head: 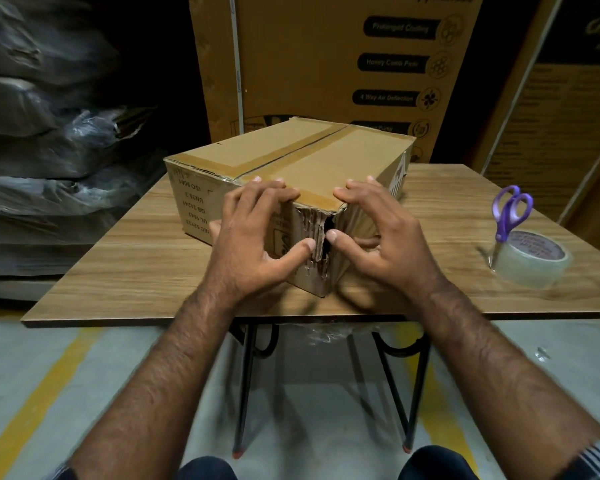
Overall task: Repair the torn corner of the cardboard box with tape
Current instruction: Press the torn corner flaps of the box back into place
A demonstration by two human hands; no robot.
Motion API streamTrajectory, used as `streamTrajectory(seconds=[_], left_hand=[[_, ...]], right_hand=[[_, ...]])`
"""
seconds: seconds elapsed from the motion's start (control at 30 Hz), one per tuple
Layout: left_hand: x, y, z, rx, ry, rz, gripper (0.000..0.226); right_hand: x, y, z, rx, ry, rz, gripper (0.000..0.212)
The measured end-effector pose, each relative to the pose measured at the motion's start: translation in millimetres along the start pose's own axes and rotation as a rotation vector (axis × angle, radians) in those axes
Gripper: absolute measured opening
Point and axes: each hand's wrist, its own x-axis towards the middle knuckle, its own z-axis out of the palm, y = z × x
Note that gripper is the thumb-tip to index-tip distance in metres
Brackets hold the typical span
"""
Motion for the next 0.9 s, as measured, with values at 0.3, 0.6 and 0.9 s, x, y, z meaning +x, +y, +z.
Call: streamTrajectory(seconds=[0.3,0.6,0.9], left_hand=[[13.9,-8.6,3.3,-0.007,0.085,0.042,0.075],[11.6,4.8,21.0,0.041,0.176,-0.019,0.077],[9.5,3.2,15.4,0.015,0.144,-0.012,0.077]], right_hand=[[14.0,20.7,-12.5,-0.005,-0.025,-0.061,0.044],[8.9,21.7,5.9,0.022,0.116,-0.088,0.041],[7.1,18.0,-4.8,0.153,0.009,0.007,0.045]])
